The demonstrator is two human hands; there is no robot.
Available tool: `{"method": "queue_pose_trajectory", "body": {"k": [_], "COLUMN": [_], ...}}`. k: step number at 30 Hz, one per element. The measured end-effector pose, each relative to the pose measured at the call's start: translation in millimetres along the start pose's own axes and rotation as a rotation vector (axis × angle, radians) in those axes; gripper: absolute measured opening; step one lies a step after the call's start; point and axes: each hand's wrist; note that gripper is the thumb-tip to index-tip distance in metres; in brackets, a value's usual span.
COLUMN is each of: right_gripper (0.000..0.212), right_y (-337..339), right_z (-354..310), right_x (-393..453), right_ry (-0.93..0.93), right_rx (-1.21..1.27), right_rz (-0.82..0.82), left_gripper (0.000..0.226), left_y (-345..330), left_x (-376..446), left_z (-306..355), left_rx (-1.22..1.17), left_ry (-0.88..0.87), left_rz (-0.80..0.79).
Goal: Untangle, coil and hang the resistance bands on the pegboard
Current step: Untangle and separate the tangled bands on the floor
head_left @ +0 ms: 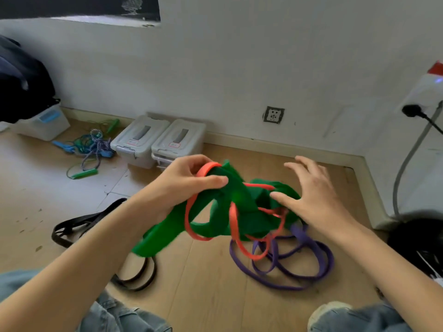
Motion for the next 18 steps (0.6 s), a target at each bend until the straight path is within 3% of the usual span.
{"method": "queue_pose_trajectory", "body": {"k": [1,3,5,6,8,11,14,18], "right_gripper": [0.062,0.060,0.066,0.066,0.058,0.026,0.013,0.018], "right_y": [-0.6,-4.0,-13.8,-19.9,-27.9,-33.6,-35.7,-33.1], "right_z": [-3.3,-18.5,-36.1,-40.0,-43.3,-41.6,-35.2,-19.9], "right_x": [-2.1,-8.8,-18.1,-21.0,-23.5,-22.0,-13.5,-7.9], "right_ry": [0.067,0.154,0.197,0.197,0.164,0.114,-0.102,-0.336], "right_rx": [0.133,0.405,0.507,0.538,0.623,0.602,0.657,0.819], "right_rz": [-0.006,-0.273,-0.513,-0.535,-0.462,-0.156,-0.006,0.109], "left_gripper": [0.017,0.016,0.021,0.025,0.033,0.040,0.032,0.030], "left_y": [-0.7,-3.4,-8.3,-9.6,-5.8,4.1,0.0,-11.3], "left_x": [-0.1,-1.8,-5.8,-7.9,-10.5,-7.5,1.0,5.5], "left_z": [3.7,10.7,13.5,14.0,16.2,10.7,-10.9,-53.8], "left_rx": [-0.056,-0.094,-0.090,-0.110,-0.201,-0.209,0.140,0.536], "left_ry": [0.008,0.031,0.069,0.085,0.087,0.102,0.104,0.240], "left_rz": [0.025,0.027,-0.052,-0.097,-0.138,-0.084,-0.055,-0.134]}}
Point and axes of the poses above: each hand's wrist, its own x-axis towards the middle knuckle, its own y-axis out of the back of the hand, z = x × y, and after that the axes turned 5 degrees about -x, right-handed
